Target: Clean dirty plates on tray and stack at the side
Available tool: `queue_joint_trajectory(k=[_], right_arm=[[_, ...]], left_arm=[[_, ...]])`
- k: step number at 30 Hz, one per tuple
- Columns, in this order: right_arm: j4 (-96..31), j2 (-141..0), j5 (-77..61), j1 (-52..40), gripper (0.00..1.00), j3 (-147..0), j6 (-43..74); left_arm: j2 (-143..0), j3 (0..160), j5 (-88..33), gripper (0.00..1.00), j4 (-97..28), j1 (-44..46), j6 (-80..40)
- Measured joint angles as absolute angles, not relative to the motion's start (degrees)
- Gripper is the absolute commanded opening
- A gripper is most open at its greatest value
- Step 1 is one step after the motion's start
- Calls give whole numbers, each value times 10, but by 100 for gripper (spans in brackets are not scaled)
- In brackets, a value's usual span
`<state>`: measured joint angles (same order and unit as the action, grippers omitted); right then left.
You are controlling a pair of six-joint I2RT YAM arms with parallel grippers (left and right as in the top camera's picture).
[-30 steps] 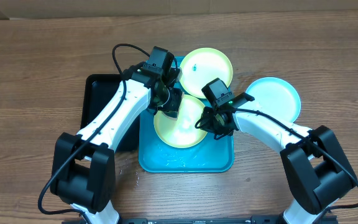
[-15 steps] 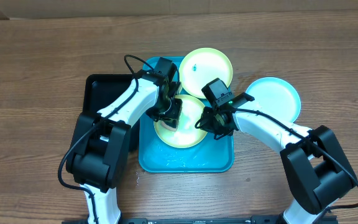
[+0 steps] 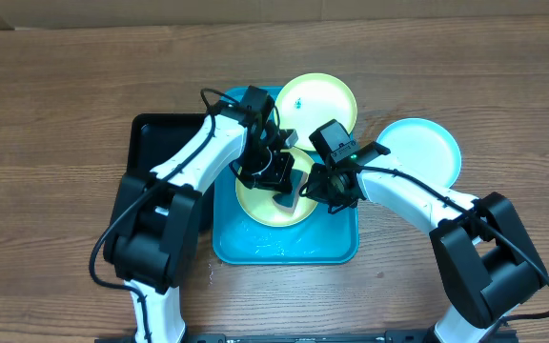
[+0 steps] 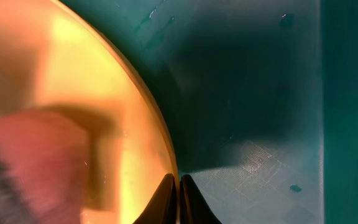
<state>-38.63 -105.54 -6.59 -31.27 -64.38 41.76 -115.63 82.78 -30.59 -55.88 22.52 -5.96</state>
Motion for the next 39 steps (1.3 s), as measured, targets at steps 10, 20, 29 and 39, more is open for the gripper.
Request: queue_joint_trajectory(k=[10,20,29,39], right_arm=[[-386,-1055,-66,-313,4,-644,418],[-386,-1055,-66,-313,4,-644,418],[-386,-1055,-66,-313,4,-644,418],[-385,-1055,-66,-313,4,-644,418]], left_arm=[[-1051,839,-202,4,-591,225,-81],[-1047,836,-144,4,-587,225,-88],[-1047,810,-126,4,-579,225,-92],[-1048,723,-98,4,-479,232,-116]])
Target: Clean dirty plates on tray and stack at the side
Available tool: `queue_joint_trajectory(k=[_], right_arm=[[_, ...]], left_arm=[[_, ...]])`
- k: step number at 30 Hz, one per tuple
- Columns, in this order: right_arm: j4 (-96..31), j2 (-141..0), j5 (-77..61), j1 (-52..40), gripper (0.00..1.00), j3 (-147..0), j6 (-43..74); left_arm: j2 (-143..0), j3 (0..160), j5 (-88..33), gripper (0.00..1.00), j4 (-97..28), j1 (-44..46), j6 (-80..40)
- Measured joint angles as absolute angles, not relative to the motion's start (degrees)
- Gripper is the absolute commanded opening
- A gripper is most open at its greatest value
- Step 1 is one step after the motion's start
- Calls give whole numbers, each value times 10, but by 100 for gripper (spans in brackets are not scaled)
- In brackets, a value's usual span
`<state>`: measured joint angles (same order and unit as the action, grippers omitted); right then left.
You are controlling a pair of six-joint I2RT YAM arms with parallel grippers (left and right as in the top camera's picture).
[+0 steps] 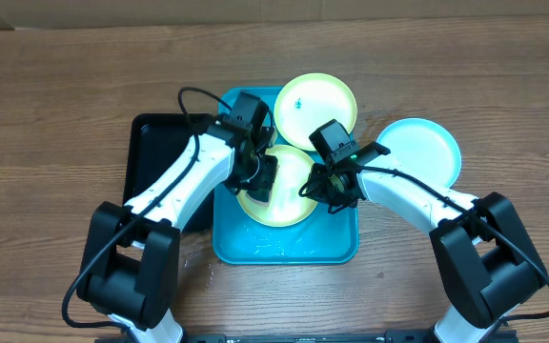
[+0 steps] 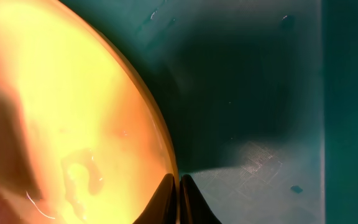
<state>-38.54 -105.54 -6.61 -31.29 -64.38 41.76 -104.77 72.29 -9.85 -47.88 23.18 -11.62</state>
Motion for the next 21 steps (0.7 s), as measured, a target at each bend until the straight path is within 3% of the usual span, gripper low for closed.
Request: queue_joint_trajectory(k=[10,21], right_arm=[[-385,-1055,-66,-313,4,-644,418],[-386,-1055,-66,-313,4,-644,418]], left_arm=[[-1048,650,-69,5,-404,232,-159],[-1048,635,-235,5,-338,240,-166]])
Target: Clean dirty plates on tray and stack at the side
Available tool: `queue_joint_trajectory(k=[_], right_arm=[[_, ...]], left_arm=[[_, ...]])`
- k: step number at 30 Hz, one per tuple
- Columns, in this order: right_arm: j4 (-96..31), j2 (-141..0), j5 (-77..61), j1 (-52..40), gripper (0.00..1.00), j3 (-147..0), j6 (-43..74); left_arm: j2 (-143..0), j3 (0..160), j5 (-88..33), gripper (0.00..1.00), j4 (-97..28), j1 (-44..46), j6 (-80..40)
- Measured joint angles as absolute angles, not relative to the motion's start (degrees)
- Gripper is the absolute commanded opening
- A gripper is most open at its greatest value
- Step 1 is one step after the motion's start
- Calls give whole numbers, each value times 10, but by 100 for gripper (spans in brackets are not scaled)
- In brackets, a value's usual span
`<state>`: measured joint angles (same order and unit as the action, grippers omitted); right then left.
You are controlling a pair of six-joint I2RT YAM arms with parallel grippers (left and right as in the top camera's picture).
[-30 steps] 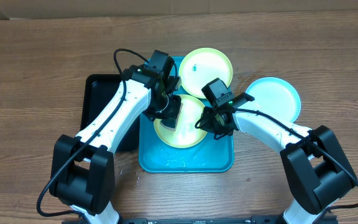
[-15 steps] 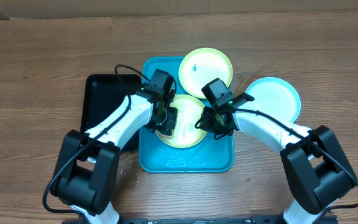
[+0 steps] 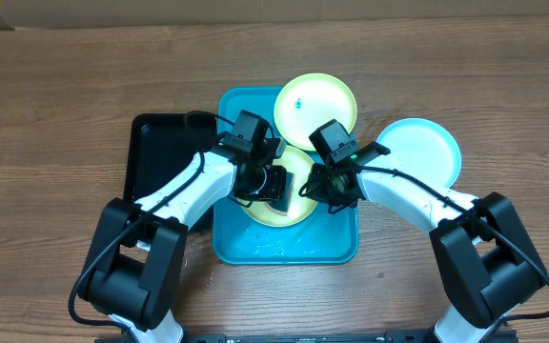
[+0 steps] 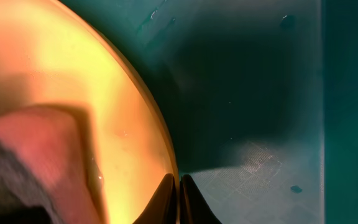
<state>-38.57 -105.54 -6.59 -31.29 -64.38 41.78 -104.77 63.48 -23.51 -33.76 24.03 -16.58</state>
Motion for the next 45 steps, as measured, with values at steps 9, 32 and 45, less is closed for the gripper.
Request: queue_joint_trajectory(k=[9,32,45], right_arm=[[-386,-1055,-66,-313,4,-644,417],[-385,-1055,-66,-313,4,-644,418],[-385,-1055,-66,-313,4,-644,418]], left_arm=[[-1048,763,-180,4,-471,240,-163],[-1119,749,-111,4,-433,260,-134],[-1052,773,-220,4,-484,233,-103]])
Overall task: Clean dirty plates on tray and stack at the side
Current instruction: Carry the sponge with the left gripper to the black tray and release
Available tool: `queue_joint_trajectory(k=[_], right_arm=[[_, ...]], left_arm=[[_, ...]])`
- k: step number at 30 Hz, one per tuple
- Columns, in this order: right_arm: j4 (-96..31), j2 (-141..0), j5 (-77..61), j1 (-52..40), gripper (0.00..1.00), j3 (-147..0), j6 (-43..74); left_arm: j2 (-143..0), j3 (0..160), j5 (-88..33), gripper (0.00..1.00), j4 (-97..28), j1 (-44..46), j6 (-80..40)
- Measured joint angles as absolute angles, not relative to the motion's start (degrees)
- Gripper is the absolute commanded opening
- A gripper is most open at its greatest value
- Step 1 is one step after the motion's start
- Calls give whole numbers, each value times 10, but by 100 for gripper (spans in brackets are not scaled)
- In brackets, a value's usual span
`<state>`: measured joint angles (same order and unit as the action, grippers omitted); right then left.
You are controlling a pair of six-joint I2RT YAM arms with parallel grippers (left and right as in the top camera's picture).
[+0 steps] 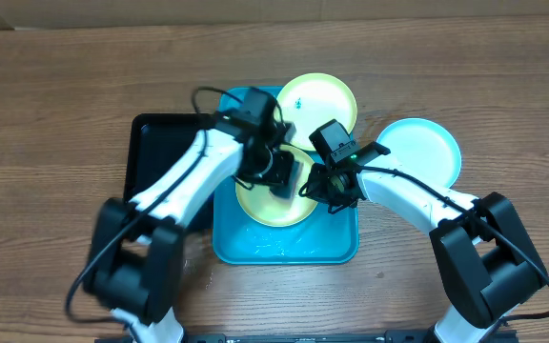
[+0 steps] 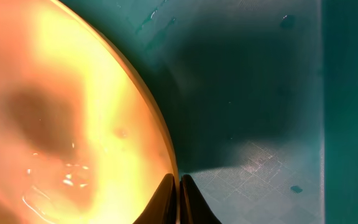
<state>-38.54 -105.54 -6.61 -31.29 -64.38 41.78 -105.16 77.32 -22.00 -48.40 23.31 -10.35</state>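
A yellow plate [image 1: 267, 207] lies in the blue tray [image 1: 336, 250]; the right wrist view shows its surface [image 2: 73, 112] wet and glistening. My right gripper [image 1: 318, 187] is shut on the plate's right rim, its fingertips [image 2: 171, 190] pinching the edge. My left gripper [image 1: 280, 173], blurred by motion, hangs over the plate's upper part, shut on a dark sponge [image 1: 291, 177]. A second yellow-green plate [image 1: 315, 103] rests on the tray's far edge. A light blue plate [image 1: 419, 152] sits on the table to the right.
A black tray [image 1: 155, 152] lies left of the blue tray, partly under my left arm. Small drops and specks show on the blue tray's floor [image 2: 260, 162]. Wooden table [image 1: 55, 105] surrounds everything.
My left gripper with the sponge has moved from the plate's middle to its upper right part. The sponge is gone from the right wrist view, leaving wet streaks. The right gripper holds as before.
All along my right gripper stayed shut on the plate's rim. The left gripper had the sponge on the plate near the right gripper, then at the plate's left, then in its middle again, and now over the upper part. The plate shows wet marks.
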Motion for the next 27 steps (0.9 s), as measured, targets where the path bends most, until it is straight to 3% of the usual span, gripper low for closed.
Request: queue_joint_trajectory(k=[7,17,27], right_arm=[[-386,-1055,-66,-313,4,-644,417],[-385,-1055,-66,-313,4,-644,417],[-385,-1055,-66,-313,4,-644,418]], left_arm=[[-953,792,-136,4,-548,136,-101],[-950,791,18,4,-618,25,-103],[-951,738,55,5,-601,4,-121]])
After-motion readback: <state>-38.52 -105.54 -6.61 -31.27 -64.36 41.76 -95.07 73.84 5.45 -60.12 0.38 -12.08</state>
